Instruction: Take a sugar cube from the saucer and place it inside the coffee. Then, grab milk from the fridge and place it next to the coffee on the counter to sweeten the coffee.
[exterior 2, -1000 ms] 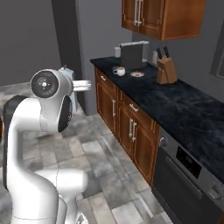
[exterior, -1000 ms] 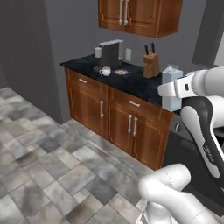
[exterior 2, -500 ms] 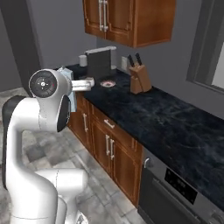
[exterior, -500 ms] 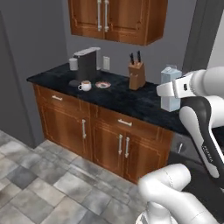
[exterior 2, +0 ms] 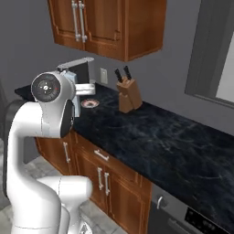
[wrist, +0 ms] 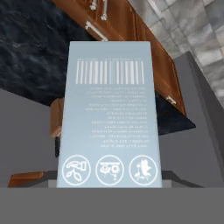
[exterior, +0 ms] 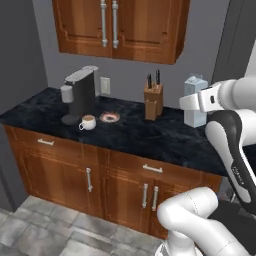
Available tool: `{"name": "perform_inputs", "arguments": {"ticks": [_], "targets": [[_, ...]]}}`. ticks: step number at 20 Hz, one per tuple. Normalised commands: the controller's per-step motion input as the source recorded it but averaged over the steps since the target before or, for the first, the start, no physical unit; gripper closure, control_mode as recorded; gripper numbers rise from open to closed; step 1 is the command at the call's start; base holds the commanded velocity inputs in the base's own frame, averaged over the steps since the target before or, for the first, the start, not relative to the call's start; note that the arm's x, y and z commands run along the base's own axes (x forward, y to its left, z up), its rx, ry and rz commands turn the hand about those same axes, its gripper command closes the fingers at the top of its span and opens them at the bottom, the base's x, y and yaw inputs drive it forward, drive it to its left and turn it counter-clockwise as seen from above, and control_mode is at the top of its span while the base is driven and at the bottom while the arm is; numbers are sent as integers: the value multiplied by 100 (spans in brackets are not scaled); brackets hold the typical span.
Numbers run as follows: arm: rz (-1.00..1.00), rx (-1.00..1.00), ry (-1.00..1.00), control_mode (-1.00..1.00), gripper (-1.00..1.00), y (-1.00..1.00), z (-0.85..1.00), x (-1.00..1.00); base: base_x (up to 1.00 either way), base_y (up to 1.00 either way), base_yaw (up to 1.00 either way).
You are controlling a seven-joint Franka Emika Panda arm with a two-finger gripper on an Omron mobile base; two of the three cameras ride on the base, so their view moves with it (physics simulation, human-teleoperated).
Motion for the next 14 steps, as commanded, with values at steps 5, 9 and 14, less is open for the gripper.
{"name": "perform_inputs", "arguments": {"ticks": [5,9,14], "targets": [[0,0,0,100,100,0,0,0,65,97,-31],[0,0,0,100,100,0,0,0,37,100,-25],[0,0,0,100,100,0,0,0,42,98,-29]]}}
